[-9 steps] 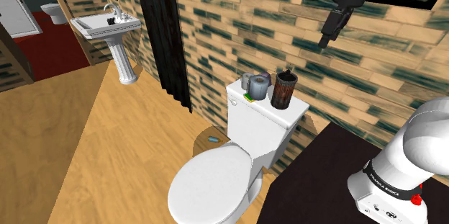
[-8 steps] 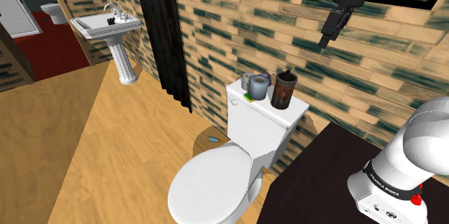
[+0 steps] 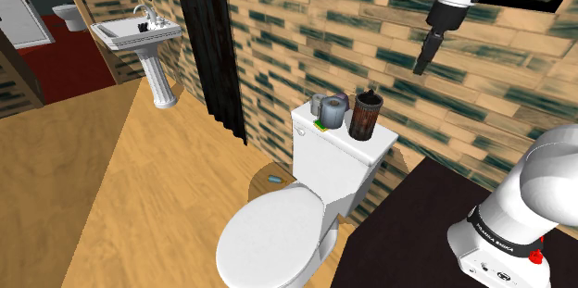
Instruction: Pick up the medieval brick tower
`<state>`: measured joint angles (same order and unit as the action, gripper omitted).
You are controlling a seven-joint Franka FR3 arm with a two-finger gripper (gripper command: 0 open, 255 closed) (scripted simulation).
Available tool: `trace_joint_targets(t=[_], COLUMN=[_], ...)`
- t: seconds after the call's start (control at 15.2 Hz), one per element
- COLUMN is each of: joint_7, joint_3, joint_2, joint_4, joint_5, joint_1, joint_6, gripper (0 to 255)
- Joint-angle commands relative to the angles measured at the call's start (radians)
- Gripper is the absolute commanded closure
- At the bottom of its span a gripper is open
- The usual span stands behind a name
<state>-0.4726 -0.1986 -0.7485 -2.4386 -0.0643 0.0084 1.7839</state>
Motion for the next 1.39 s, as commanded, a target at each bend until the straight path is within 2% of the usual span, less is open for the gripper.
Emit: trace_joint_targets(t=[0.0, 0.4, 0.73, 0.99, 1.19, 1.32], joint_7=[-0.109, -0.409, -0.681, -0.929, -1.139, -1.279], joint_3=[-0.061, -0.234, -0.382, -0.495, -0.556, -0.568], joint_2=[0.032, 0.186, 0.369, 0.553, 0.716, 0.832], joint_4=[-0.004, 0.014, 0.084, 0.174, 0.261, 0.329], joint_5=[-0.026, -0.06, -0.019, 0.087, 0.22, 0.321], joint_1=[0.008, 0.057, 0.129, 0.198, 0.231, 0.225], joint_6=[0.041, 0.185, 0.293, 0.356, 0.378, 0.375], gripper=[0, 0, 0, 0, 0, 0])
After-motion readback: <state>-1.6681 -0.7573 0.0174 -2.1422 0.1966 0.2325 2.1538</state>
